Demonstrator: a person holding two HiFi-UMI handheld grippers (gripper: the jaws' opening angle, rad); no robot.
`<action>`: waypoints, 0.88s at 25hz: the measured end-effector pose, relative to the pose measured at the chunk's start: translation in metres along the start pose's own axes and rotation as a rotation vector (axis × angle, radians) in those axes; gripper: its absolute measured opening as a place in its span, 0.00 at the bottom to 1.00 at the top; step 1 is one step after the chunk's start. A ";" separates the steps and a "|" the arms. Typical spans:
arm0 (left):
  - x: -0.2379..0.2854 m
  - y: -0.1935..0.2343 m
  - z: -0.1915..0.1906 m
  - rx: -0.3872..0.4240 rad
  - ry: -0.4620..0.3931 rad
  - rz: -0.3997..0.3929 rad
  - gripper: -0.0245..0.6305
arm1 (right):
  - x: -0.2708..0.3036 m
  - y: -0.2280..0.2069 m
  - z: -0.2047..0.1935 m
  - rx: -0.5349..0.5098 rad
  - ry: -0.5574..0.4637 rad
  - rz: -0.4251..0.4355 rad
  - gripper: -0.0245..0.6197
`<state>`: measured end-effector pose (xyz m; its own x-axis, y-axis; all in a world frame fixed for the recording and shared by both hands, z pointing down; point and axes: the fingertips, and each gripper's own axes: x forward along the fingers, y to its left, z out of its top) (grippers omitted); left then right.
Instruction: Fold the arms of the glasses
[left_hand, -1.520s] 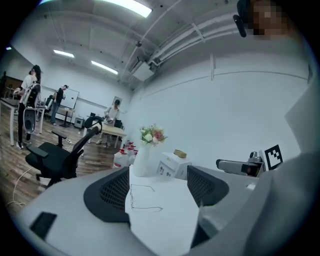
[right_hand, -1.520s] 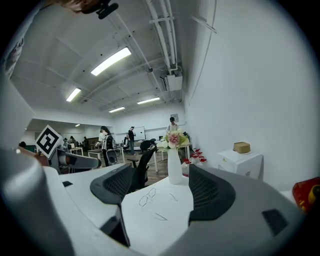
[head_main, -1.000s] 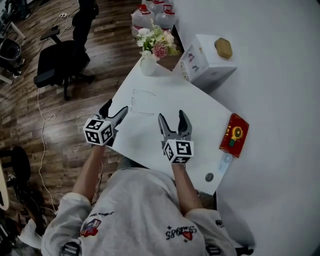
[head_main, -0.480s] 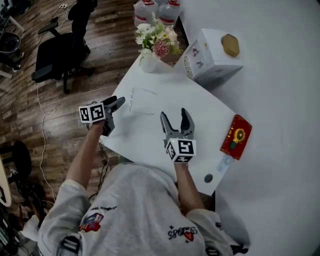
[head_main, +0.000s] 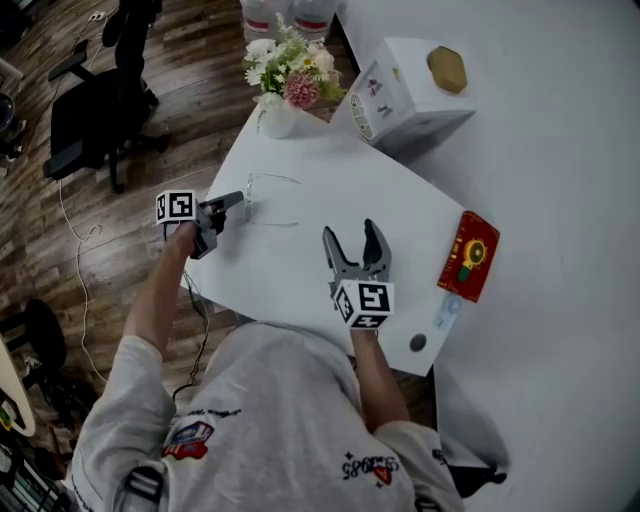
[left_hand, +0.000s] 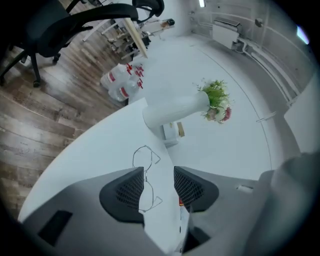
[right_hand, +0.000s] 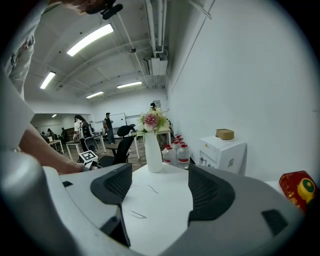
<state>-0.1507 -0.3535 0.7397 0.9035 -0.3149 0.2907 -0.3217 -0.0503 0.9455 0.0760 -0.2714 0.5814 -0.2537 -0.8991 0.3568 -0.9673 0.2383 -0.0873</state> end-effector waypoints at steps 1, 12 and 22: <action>0.004 0.001 -0.003 -0.027 0.017 -0.014 0.32 | -0.001 -0.002 -0.001 0.002 0.006 -0.007 0.56; 0.027 0.025 -0.006 -0.113 0.096 -0.013 0.22 | -0.011 -0.012 -0.004 0.023 0.029 -0.048 0.56; 0.041 0.021 -0.014 -0.088 0.162 -0.023 0.07 | -0.018 -0.022 -0.011 0.041 0.042 -0.077 0.55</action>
<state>-0.1162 -0.3543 0.7741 0.9464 -0.1571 0.2823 -0.2812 0.0295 0.9592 0.1020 -0.2559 0.5871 -0.1784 -0.8980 0.4022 -0.9837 0.1526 -0.0956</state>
